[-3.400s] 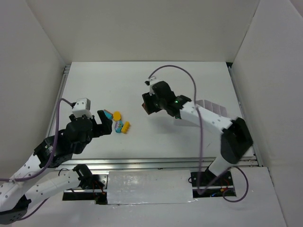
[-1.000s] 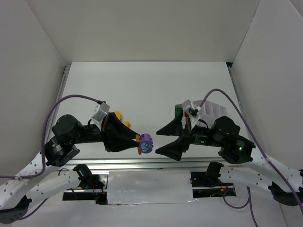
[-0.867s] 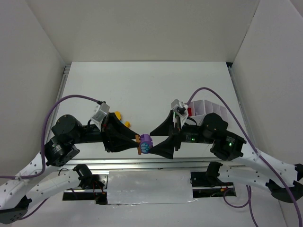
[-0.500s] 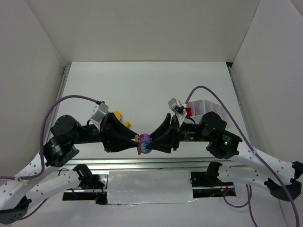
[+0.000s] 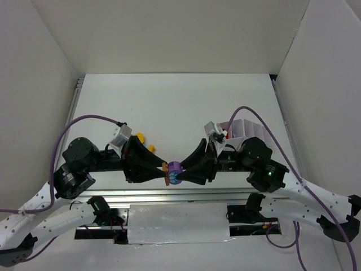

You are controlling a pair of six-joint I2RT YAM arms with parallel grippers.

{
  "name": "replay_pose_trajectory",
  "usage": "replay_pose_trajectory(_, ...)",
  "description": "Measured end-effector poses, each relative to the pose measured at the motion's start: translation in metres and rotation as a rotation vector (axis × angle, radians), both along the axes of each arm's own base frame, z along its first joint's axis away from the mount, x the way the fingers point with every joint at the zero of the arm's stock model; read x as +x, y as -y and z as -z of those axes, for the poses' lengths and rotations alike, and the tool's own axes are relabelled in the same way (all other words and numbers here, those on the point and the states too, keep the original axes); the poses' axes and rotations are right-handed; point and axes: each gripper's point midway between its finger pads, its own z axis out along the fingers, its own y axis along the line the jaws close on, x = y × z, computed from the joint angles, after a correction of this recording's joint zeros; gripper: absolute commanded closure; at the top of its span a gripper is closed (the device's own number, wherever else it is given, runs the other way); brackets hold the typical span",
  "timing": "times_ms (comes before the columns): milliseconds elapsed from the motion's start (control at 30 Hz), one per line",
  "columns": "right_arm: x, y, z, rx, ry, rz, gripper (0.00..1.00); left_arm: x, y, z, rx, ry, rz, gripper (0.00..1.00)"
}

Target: Sort the legos into containers by color

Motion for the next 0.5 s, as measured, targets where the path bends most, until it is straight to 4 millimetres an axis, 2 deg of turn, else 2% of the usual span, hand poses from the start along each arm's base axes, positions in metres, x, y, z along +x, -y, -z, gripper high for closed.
replay_pose_trajectory(233,0.001,0.012,0.002,0.005,0.051,0.037,1.00,0.005,-0.006,-0.004,-0.015,0.027,-0.056,1.00)
replay_pose_trajectory(333,0.006,0.013,0.009,-0.008,0.055,0.058,1.00,0.009,-0.008,-0.007,-0.025,0.028,-0.091,1.00)
replay_pose_trajectory(433,0.030,0.014,0.020,-0.045,0.036,0.175,1.00,0.023,-0.008,0.001,0.003,-0.007,-0.161,1.00)
replay_pose_trajectory(500,0.062,0.022,0.034,-0.101,0.001,0.320,1.00,0.040,-0.010,0.011,0.052,-0.056,-0.256,1.00)
